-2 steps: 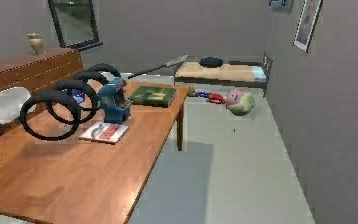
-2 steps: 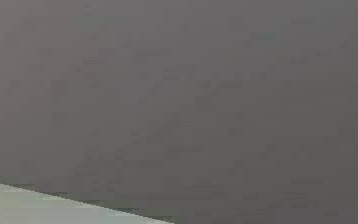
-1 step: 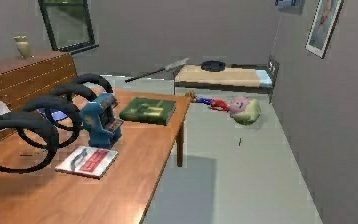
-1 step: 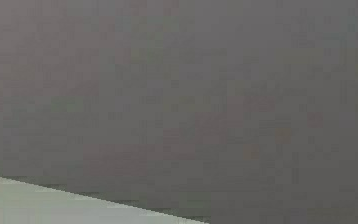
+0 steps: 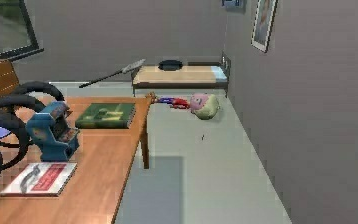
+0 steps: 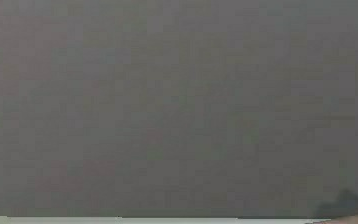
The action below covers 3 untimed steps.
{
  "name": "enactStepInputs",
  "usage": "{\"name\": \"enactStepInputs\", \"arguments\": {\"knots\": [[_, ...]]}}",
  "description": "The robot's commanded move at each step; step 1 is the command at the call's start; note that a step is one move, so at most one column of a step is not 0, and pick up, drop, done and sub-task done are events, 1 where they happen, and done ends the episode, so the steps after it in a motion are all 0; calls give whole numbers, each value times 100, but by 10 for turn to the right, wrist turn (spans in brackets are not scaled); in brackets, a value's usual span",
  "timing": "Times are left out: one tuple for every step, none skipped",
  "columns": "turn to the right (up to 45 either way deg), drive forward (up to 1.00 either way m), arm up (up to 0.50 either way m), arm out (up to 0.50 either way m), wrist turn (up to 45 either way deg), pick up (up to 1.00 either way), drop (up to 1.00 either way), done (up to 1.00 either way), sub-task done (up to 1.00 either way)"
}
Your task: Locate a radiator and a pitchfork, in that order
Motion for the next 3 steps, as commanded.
{"name": "enactStepInputs", "arguments": {"knots": [[0,100,0,0,0,0,0,0,0],[30,0,0,0,0,0,0,0,0],[0,85,0,0,0,0,0,0,0]]}}
